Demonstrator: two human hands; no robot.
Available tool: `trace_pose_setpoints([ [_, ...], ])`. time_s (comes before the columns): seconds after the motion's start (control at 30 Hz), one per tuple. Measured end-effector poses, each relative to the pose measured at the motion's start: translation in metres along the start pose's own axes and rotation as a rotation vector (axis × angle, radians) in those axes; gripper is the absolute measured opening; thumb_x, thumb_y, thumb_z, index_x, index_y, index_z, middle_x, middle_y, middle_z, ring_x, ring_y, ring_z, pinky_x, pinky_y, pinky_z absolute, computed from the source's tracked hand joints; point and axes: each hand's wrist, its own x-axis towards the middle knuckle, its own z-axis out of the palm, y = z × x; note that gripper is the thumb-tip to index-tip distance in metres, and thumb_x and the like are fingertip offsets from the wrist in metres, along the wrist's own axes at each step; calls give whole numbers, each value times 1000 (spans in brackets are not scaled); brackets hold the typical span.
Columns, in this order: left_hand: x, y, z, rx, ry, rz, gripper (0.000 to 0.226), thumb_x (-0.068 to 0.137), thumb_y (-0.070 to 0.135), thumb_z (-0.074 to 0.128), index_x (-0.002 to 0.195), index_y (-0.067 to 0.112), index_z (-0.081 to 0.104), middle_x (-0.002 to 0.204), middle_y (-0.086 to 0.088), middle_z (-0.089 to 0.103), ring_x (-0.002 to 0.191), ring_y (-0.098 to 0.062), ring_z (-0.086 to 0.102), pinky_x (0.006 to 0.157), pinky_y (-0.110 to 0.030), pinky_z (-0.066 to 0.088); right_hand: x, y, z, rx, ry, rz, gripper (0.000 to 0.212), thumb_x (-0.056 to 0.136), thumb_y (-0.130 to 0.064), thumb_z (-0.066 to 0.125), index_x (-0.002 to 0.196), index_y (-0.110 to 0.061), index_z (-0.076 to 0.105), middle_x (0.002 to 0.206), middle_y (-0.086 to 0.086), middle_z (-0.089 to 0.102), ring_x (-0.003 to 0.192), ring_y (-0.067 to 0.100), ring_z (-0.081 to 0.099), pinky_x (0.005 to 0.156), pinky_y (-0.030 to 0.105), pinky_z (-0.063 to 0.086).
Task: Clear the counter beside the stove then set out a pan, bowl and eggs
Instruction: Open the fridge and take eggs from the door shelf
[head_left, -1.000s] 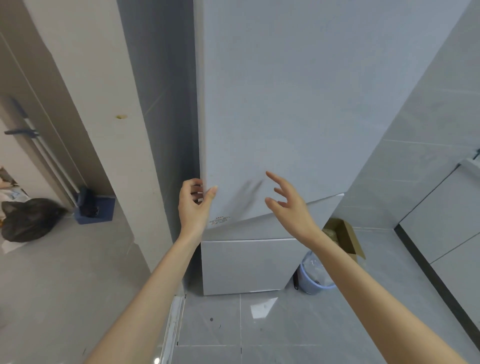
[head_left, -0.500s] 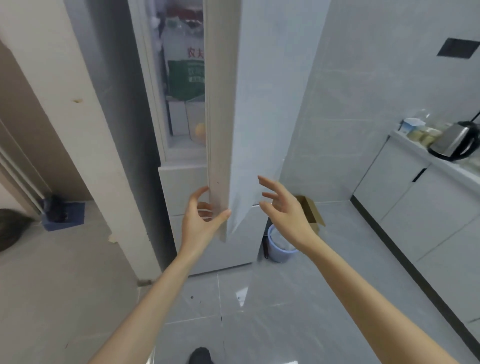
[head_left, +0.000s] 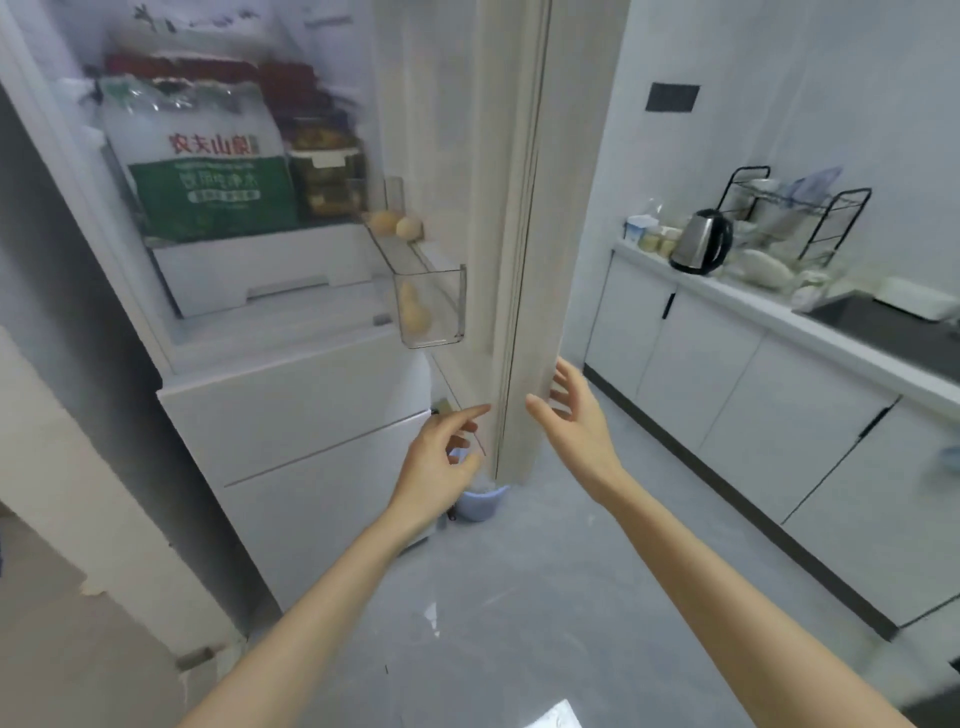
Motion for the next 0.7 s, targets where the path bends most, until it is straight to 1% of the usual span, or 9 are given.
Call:
trace_pose_setpoints([
  [0.07, 10, 14, 7, 9, -13, 43, 55, 82, -4, 55, 118, 38, 58, 101, 14, 55, 92, -10, 59, 79, -15, 48, 7, 3, -15, -17, 62, 42, 53, 90, -9, 59, 139, -20, 42, 126, -12, 54, 113, -1, 53, 83, 11, 45],
  [0.13, 21, 31, 11, 17, -16, 110, 51, 84, -4, 54, 119, 33, 58, 101, 13, 55, 91, -6, 59, 78, -14, 46, 17, 4, -31, -29, 120, 79, 56, 89, -8, 59, 140, -20, 38, 129, -10, 50, 119, 6, 47, 91, 15, 42],
  [0.27, 40, 56, 0, 64, -1, 243, 44, 89, 3, 54, 122, 32, 58, 107, 11, 55, 95, 1, 55, 77, -6, 44, 41, 16, -57, -69, 164, 169, 72, 86, -13, 60, 148, -23, 26, 150, -5, 35, 136, 14, 35, 111, 39, 35],
  [0.3, 46, 62, -3, 72, 6, 266, 44, 90, 5, 54, 124, 32, 57, 108, 12, 54, 96, 1, 55, 77, -6, 44, 47, 19, -63, -78, 165, 189, 77, 84, -16, 61, 150, -25, 22, 153, -4, 30, 140, 16, 32, 113, 43, 34],
  [0.37, 59, 71, -10, 88, 18, 310, 44, 91, 7, 54, 126, 34, 55, 110, 13, 54, 97, 0, 55, 78, -6, 44, 59, 21, -72, -86, 182, 226, 82, 83, -16, 61, 152, -27, 17, 157, -3, 23, 143, 20, 26, 114, 46, 31],
  [0.47, 84, 81, -20, 121, 26, 377, 49, 91, 8, 55, 129, 39, 51, 112, 13, 52, 99, 0, 53, 80, -7, 43, 73, 19, -82, -113, 240, 231, 82, 85, -12, 60, 152, -26, 14, 158, -1, 21, 142, 23, 28, 114, 48, 31],
  [0.57, 116, 89, -29, 147, 17, 413, 52, 91, 9, 56, 134, 36, 48, 117, 15, 52, 99, 4, 52, 81, -15, 47, 80, 5, -77, -199, 397, 68, 73, 87, -8, 56, 149, -23, 21, 151, -2, 29, 137, 17, 33, 112, 46, 34],
  [0.63, 138, 93, -35, 163, 26, 443, 52, 90, 10, 57, 136, 32, 48, 121, 13, 52, 98, 3, 53, 82, -20, 48, 84, -13, -69, -308, 511, -139, 60, 88, -8, 55, 143, -20, 33, 139, -2, 41, 128, 14, 39, 109, 39, 37],
  [0.7, 162, 95, -41, 182, 10, 466, 51, 90, 10, 57, 137, 31, 48, 127, 10, 51, 106, -5, 52, 87, -25, 47, 92, -37, -62, -462, 551, -384, 48, 89, -7, 55, 135, -16, 45, 130, -1, 49, 121, 14, 44, 106, 28, 36],
])
